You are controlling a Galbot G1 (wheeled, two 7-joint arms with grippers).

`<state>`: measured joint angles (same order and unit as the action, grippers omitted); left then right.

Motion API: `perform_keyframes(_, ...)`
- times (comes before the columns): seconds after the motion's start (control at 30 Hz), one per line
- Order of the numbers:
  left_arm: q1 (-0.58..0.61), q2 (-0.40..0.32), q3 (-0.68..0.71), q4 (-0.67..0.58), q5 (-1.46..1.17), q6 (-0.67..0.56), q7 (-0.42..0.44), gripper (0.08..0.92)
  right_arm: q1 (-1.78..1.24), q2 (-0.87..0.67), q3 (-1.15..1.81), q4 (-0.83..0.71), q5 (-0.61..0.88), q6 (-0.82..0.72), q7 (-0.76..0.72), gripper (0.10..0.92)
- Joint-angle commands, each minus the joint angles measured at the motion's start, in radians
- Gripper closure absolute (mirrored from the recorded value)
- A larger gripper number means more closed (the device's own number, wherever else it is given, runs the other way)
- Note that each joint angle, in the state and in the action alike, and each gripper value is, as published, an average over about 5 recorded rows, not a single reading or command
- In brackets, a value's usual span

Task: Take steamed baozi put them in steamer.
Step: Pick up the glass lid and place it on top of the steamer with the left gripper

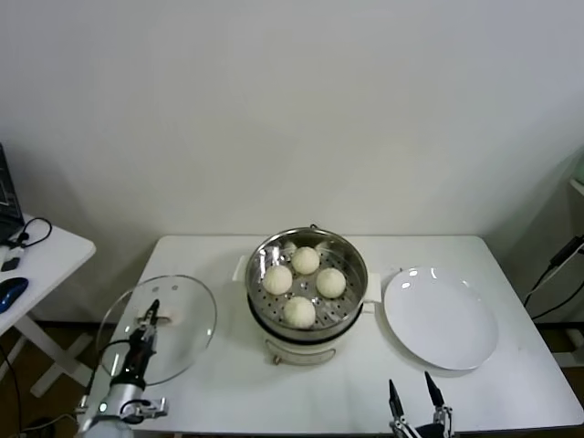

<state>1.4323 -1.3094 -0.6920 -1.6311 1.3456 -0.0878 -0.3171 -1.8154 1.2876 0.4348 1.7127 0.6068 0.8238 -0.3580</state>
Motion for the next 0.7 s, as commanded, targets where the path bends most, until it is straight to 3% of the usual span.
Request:
perform_keyframes(0.03, 0.05, 0.193, 0.017, -0.383, -0.156, 0.247, 0.318, 0.854, -0.008, -0.009, -0.002, -0.008, -0.004, 0.017, -0.001, 0.203)
perform_keyframes(0.43, -0.06, 0.339, 0.168, -0.577, -0.313, 0.496, 0.557, 0.854, -0.007, -0.006, -0.011, -0.028, -0.029, 0.013, 0.003, 0.203)
perform_keyframes(0.57, -0.155, 0.334, 0.299, -0.576, -0.289, 0.564, 0.587, 0.854, -0.004, 0.0, -0.013, -0.036, -0.045, 0.003, 0.017, 0.203)
perform_keyframes(0.7, -0.259, 0.28, 0.426, -0.549, -0.223, 0.601, 0.612, 0.854, -0.004, 0.009, -0.016, -0.037, -0.06, -0.006, 0.033, 0.203)
